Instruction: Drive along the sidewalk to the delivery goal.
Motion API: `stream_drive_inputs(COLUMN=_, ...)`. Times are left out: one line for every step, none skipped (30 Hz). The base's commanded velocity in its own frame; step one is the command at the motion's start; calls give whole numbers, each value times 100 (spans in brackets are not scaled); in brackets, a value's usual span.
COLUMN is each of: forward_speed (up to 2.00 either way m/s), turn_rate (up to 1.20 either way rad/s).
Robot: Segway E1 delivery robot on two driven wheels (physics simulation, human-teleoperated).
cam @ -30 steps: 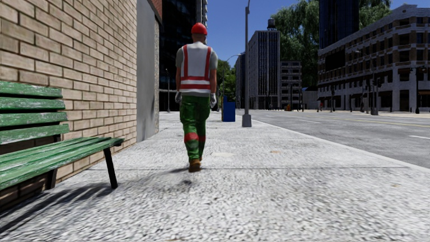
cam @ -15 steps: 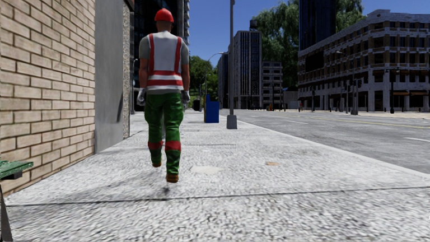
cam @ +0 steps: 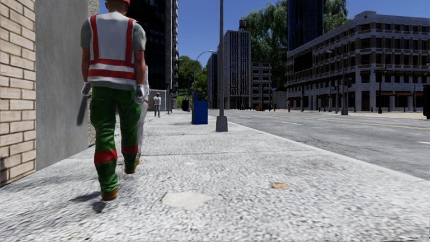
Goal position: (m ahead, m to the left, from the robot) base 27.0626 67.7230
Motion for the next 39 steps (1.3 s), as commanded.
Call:
stream_drive_inputs(forward_speed=176, turn_rate=0)
stream_drive_inputs(forward_speed=176, turn_rate=0)
stream_drive_inputs(forward_speed=176, turn_rate=-4)
stream_drive_inputs(forward_speed=176, turn_rate=-31)
stream_drive_inputs(forward_speed=176, turn_rate=-57)
stream_drive_inputs(forward_speed=176, turn_rate=-79)
stream_drive_inputs(forward_speed=176, turn_rate=-99)
stream_drive_inputs(forward_speed=176, turn_rate=-99)
stream_drive_inputs(forward_speed=176, turn_rate=-107)
stream_drive_inputs(forward_speed=175, turn_rate=-109)
stream_drive_inputs(forward_speed=175, turn_rate=-109)
stream_drive_inputs(forward_speed=175, turn_rate=-103)
stream_drive_inputs(forward_speed=175, turn_rate=-103)
stream_drive_inputs(forward_speed=175, turn_rate=-98)
stream_drive_inputs(forward_speed=175, turn_rate=-49)
stream_drive_inputs(forward_speed=175, turn_rate=-4)
stream_drive_inputs(forward_speed=175, turn_rate=-4)
stream_drive_inputs(forward_speed=175, turn_rate=0)
stream_drive_inputs(forward_speed=175, turn_rate=0)
stream_drive_inputs(forward_speed=175, turn_rate=0)
stream_drive_inputs(forward_speed=175, turn_rate=0)
stream_drive_inputs(forward_speed=175, turn_rate=0)
stream_drive_inputs(forward_speed=175, turn_rate=0)
stream_drive_inputs(forward_speed=175, turn_rate=0)
stream_drive_inputs(forward_speed=175, turn_rate=0)
stream_drive_inputs(forward_speed=175, turn_rate=0)
stream_drive_inputs(forward_speed=175, turn_rate=0)
stream_drive_inputs(forward_speed=175, turn_rate=13)
stream_drive_inputs(forward_speed=175, turn_rate=61)
stream_drive_inputs(forward_speed=175, turn_rate=83)
stream_drive_inputs(forward_speed=175, turn_rate=120)
stream_drive_inputs(forward_speed=175, turn_rate=120)
stream_drive_inputs(forward_speed=175, turn_rate=120)
stream_drive_inputs(forward_speed=175, turn_rate=120)
stream_drive_inputs(forward_speed=175, turn_rate=120)
stream_drive_inputs(forward_speed=175, turn_rate=120)
stream_drive_inputs(forward_speed=175, turn_rate=120)
stream_drive_inputs(forward_speed=175, turn_rate=120)
stream_drive_inputs(forward_speed=175, turn_rate=120)
